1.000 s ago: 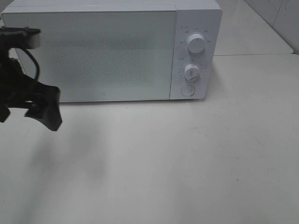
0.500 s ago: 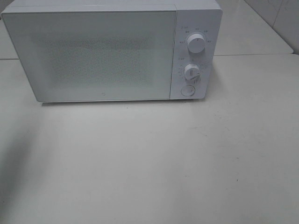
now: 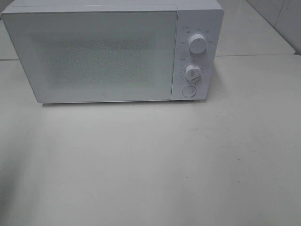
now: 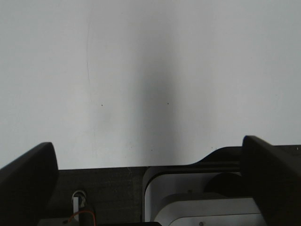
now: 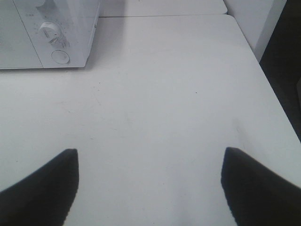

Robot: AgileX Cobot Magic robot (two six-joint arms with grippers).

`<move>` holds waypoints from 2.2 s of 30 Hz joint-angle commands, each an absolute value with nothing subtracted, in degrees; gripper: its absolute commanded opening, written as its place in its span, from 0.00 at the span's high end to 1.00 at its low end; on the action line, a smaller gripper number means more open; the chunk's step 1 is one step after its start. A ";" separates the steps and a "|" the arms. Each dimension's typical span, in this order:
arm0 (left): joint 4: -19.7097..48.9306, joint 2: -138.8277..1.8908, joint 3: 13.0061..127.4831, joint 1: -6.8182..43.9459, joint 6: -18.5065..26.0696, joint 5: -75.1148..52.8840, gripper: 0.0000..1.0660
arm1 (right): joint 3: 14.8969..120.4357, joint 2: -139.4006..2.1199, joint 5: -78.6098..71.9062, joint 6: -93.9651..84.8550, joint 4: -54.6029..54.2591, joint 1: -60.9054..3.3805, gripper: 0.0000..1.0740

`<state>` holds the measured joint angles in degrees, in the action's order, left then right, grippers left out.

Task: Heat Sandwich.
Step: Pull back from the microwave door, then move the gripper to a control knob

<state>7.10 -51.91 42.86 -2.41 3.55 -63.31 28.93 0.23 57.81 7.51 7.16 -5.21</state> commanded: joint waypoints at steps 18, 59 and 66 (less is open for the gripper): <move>7.05 -14.32 30.42 -2.35 6.36 -63.25 0.08 | 28.71 1.78 57.07 7.16 7.16 -4.87 0.30; 7.28 1.60 29.62 -2.35 6.30 -61.71 0.08 | 28.71 1.60 57.07 7.33 7.33 -4.87 0.30; 7.28 1.60 29.62 -2.35 6.30 -61.71 0.08 | 28.71 1.60 57.07 7.33 7.33 -4.87 0.30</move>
<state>6.93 0.23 29.62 -2.41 6.25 -62.22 28.93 0.23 57.81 7.51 7.16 -5.21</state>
